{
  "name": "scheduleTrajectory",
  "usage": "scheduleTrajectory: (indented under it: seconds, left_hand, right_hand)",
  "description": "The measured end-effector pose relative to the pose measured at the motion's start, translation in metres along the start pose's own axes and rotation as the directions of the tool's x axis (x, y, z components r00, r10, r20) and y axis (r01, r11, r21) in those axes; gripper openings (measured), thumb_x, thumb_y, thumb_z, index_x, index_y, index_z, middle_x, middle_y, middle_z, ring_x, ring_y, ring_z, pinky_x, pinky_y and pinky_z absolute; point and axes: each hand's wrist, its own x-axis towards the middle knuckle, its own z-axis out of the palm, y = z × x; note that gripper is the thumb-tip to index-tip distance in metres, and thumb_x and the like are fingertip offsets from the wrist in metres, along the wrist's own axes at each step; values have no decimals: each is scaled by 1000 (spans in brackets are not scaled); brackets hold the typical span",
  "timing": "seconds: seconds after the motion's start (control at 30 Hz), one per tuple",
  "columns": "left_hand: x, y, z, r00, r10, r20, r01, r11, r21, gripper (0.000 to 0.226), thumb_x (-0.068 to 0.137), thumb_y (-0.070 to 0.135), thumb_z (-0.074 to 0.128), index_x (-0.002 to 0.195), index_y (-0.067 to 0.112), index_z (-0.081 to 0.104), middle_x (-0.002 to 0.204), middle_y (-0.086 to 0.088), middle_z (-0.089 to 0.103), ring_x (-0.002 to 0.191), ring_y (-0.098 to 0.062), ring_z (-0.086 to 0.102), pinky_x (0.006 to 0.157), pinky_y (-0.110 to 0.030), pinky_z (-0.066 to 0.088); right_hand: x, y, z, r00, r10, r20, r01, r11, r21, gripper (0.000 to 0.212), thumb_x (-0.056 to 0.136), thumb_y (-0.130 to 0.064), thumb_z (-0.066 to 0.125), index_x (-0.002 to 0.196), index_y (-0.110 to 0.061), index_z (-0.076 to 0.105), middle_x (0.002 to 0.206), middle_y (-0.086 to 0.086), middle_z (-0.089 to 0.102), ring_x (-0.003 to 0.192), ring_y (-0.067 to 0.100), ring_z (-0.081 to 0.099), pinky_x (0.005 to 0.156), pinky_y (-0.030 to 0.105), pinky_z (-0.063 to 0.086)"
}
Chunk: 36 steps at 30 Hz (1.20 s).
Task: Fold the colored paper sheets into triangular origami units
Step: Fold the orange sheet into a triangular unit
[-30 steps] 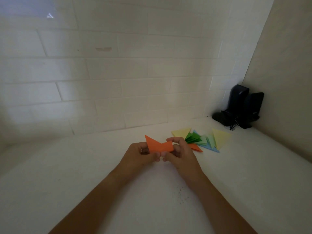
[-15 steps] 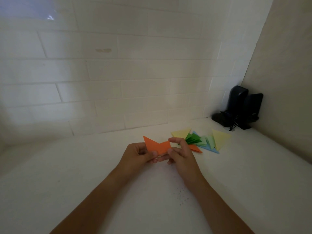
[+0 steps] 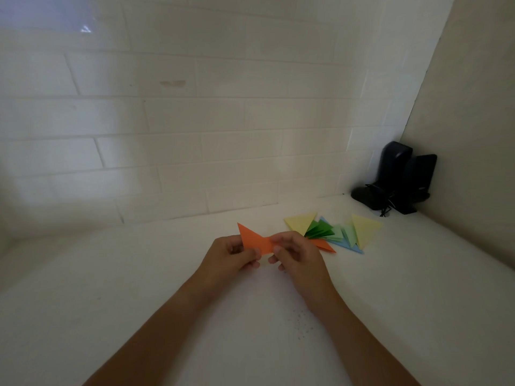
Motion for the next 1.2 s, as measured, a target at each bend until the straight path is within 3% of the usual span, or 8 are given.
scheduleTrajectory:
  seconds: [0.2,0.33,0.6,0.8,1.0,1.2]
  left_hand:
    - [-1,4,3,1000,3,7,-3,1000,-5,16,97,5,65,99,14,78,74,-6,73,69,-10,66,68,-19,49]
    - [-1,5,3,1000,-19,-13,18,997,-73,18,97,7,65,104,16,79,79,-8,75,76,-13,68,77,-28,49]
    - [1,-2,0,998,54,-9,-54,998,27,14,99,10,67,104,13,78,76,-5,74,73,-10,66,68,-19,49]
    - [2,-3,-2,992,120,-29,-116,986,117,12,97,8,69,100,15,79,78,-6,75,73,-9,70,71,-18,52]
    - [2,-2,-2,995,101,-21,-97,985,146,11,97,11,68,94,15,78,81,-6,76,74,-7,70,70,-16,49]
    - [-1,1,0,997,62,-40,-58,993,105,15,95,27,74,88,15,80,77,-3,75,70,-8,63,68,-18,47]
  right_hand:
    - [1,-2,-2,999,26,-30,-23,995,92,16,96,-4,67,108,-15,70,93,4,77,82,17,73,67,19,52]
    - [1,-2,-3,997,45,-56,-37,990,133,18,94,-5,71,109,-15,73,94,4,77,80,14,73,67,17,52]
    - [2,5,-2,999,0,-46,-3,997,-72,13,90,-23,78,103,-26,75,102,-6,74,97,10,69,83,31,59]
    - [2,3,-1,999,14,-36,-18,995,-96,7,93,-18,74,91,-24,76,80,-2,73,72,9,68,67,21,53]
    - [1,0,0,1000,27,-8,-28,988,-153,19,97,-14,66,84,-23,76,77,-4,72,66,7,66,66,18,52]
    - [0,-1,1,997,29,72,-13,976,-217,19,98,-15,65,83,-21,76,77,-2,73,64,7,64,66,23,51]
